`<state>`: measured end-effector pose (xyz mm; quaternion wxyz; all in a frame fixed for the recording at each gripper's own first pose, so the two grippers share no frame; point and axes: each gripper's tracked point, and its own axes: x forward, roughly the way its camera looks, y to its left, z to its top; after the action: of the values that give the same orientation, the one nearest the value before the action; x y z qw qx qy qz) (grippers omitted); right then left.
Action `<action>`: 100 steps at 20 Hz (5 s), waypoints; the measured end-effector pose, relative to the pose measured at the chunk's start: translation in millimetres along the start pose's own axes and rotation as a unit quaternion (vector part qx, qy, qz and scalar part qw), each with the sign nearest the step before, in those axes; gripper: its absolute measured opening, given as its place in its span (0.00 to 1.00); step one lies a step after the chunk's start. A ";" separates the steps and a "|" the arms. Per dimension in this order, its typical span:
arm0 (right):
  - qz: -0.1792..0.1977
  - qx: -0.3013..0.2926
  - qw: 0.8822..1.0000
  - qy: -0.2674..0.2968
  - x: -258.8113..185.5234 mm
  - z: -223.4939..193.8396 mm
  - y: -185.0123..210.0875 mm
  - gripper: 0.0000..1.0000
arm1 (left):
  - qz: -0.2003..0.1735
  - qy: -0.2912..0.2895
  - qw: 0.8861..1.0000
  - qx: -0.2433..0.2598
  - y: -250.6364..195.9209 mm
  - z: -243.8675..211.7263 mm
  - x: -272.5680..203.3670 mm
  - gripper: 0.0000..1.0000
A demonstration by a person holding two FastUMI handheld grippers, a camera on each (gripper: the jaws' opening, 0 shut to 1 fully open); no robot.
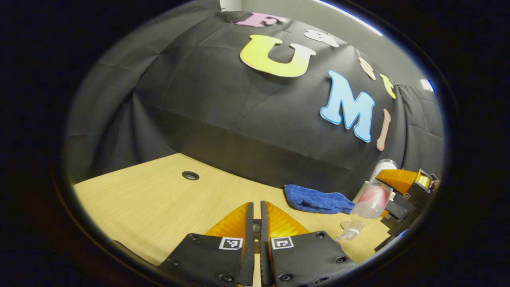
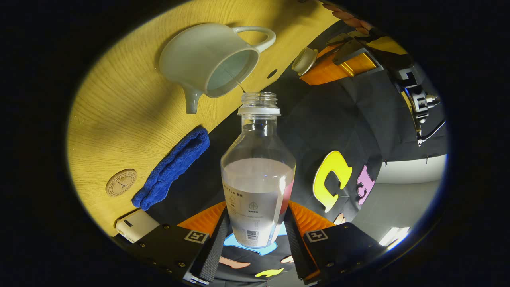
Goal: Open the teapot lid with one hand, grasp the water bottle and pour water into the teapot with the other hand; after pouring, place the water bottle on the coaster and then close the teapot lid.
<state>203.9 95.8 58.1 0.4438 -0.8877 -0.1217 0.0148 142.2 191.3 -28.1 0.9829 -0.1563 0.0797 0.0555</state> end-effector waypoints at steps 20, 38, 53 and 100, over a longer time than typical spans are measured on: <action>0.150 0.392 0.907 -0.008 -12.6 11.2 71.3 0.74 | 0.010 0.017 1.000 0.016 1.4 -13.6 5.7 0.12; 0.188 0.717 0.668 0.072 -4.4 -27.7 121.7 0.74 | -0.016 0.020 0.999 0.040 -28.2 -21.6 6.5 0.12; 0.181 0.878 0.424 0.132 7.4 -35.1 174.0 0.71 | -0.022 0.020 0.998 0.055 -35.3 -22.2 5.2 0.12; 0.052 0.897 0.409 0.158 -110.5 -74.8 87.6 0.98 | -0.114 0.027 0.991 0.069 -112.2 -36.2 -6.9 0.15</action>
<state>124.6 -38.7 25.0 0.9964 0.0264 0.0803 -0.0020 145.4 73.2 -27.3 0.9888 -0.0973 0.0917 -0.0665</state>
